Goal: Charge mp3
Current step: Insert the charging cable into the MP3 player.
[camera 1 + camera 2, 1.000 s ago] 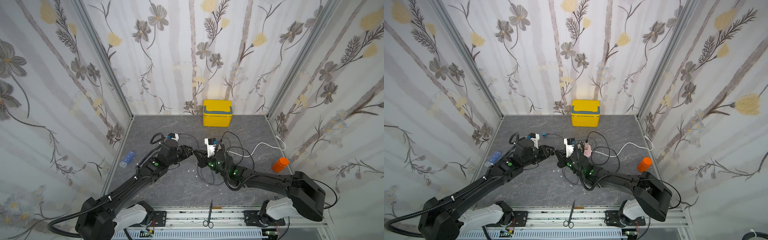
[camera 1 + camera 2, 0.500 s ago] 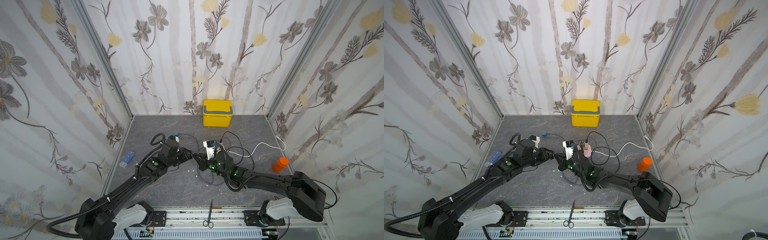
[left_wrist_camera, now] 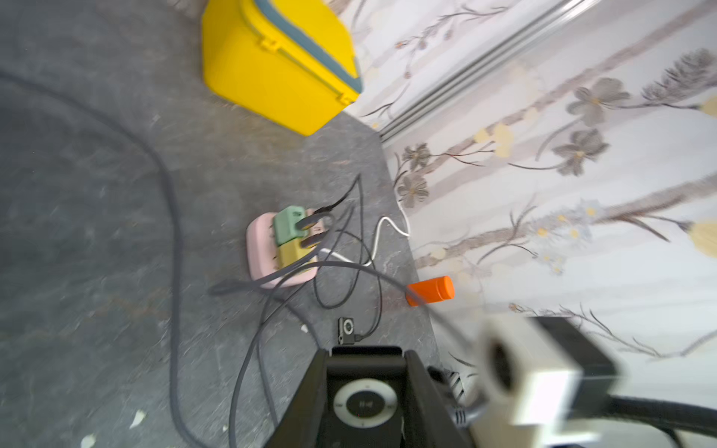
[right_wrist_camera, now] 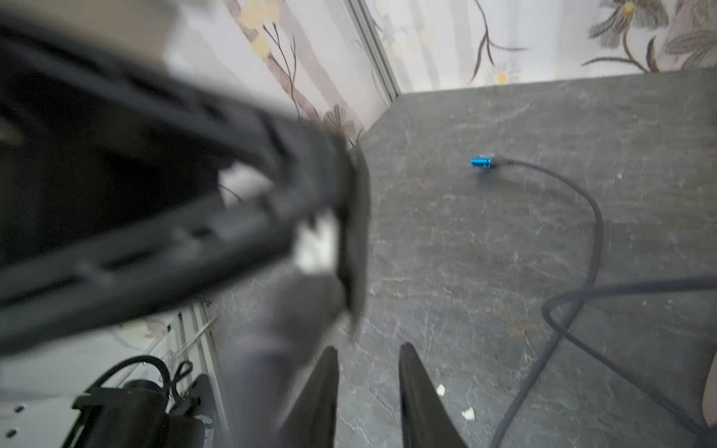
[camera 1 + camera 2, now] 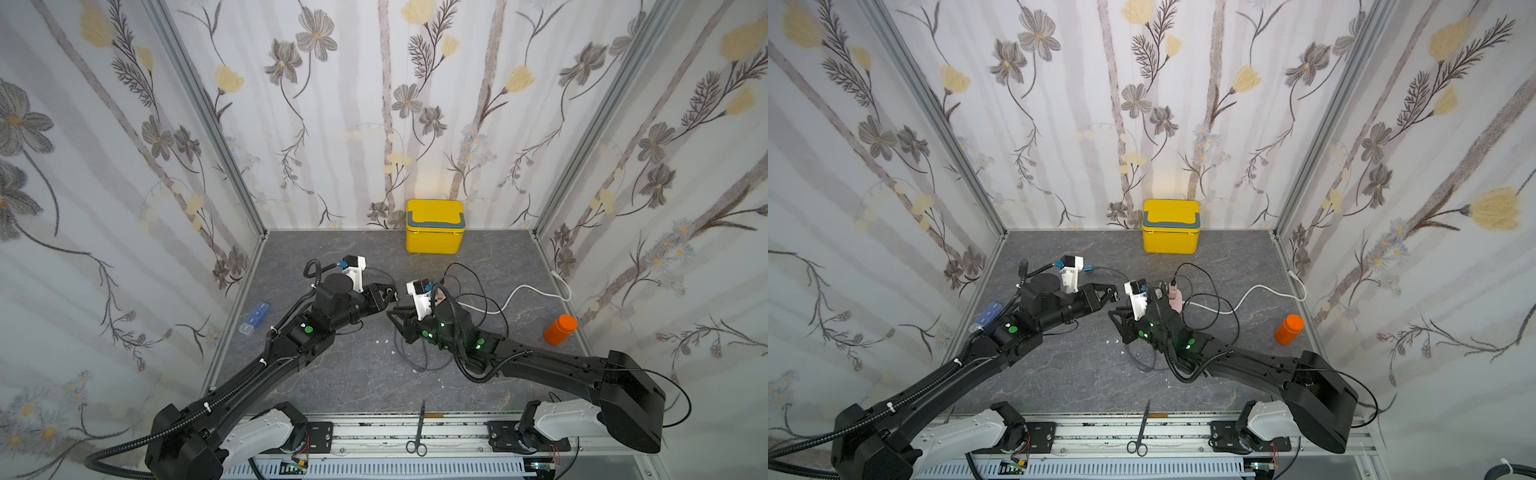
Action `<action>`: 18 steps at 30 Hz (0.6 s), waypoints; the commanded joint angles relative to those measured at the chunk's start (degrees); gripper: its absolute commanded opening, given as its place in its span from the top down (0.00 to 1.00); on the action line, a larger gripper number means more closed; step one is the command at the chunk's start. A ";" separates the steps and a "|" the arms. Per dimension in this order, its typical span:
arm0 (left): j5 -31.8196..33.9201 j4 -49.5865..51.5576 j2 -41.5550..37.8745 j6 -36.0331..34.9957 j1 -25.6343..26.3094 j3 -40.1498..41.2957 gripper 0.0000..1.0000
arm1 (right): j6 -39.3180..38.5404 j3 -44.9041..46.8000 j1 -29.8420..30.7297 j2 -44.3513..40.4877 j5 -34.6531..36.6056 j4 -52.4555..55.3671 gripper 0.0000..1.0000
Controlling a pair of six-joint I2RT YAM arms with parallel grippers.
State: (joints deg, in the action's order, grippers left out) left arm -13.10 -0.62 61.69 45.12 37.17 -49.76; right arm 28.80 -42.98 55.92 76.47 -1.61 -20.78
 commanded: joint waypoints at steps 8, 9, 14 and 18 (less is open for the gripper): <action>3.95 0.20 1.07 -3.84 -1.66 -2.90 0.81 | -1.03 -1.49 0.06 -1.59 -4.43 8.46 0.52; 4.03 0.85 1.06 -4.19 -2.03 -2.87 0.81 | -1.09 -1.73 0.09 -1.78 -4.70 8.55 0.52; 4.90 8.34 1.46 -8.25 -3.04 -2.97 0.81 | -3.40 -4.70 -0.10 -4.07 -3.26 11.94 0.47; 8.49 14.72 1.07 -9.91 -4.72 -2.44 0.80 | -5.67 -7.54 -1.35 -4.54 -3.82 14.12 0.45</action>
State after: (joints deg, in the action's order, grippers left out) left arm -8.08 8.67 63.02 38.02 33.32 -52.14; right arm 25.47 -49.06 55.27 72.29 -5.41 -8.56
